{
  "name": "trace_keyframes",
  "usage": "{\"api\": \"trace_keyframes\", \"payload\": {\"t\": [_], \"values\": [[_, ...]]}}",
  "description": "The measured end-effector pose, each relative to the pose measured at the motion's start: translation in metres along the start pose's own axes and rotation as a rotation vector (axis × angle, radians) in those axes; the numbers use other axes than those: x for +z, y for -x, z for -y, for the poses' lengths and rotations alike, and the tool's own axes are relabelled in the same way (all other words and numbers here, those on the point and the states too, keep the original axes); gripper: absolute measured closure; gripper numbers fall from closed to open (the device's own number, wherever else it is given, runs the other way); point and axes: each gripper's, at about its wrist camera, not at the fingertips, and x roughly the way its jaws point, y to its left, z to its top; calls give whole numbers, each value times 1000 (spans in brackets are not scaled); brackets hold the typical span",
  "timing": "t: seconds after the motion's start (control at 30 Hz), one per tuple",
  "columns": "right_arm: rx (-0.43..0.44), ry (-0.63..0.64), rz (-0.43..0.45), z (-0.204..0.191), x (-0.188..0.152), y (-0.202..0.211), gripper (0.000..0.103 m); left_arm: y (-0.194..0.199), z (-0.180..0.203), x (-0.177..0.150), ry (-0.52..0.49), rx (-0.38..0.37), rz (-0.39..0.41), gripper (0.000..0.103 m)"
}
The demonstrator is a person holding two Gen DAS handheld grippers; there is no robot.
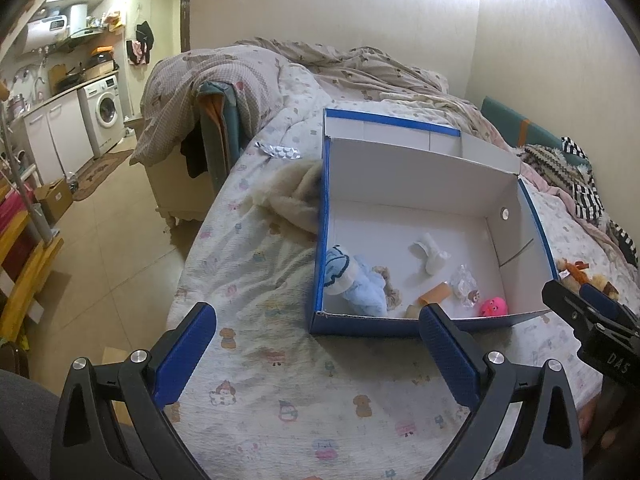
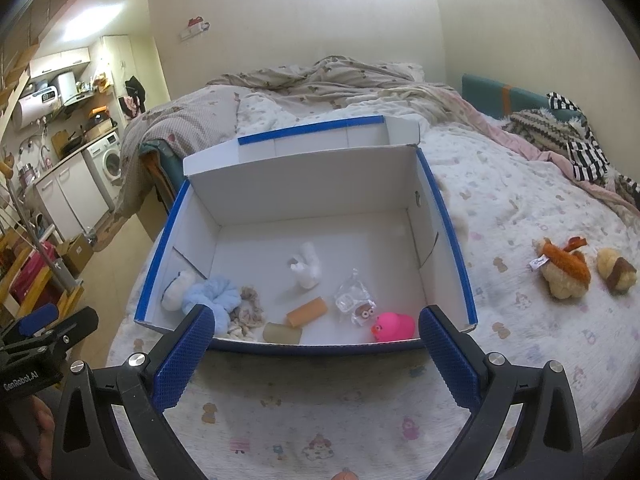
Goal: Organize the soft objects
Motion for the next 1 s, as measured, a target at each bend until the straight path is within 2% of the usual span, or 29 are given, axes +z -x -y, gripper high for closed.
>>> {"api": "trace_keyframes", "payload": {"t": [1.0], "values": [[13,12,3,1,1,0,0,-2,-4,-2,-13,-6,-11,2]]}}
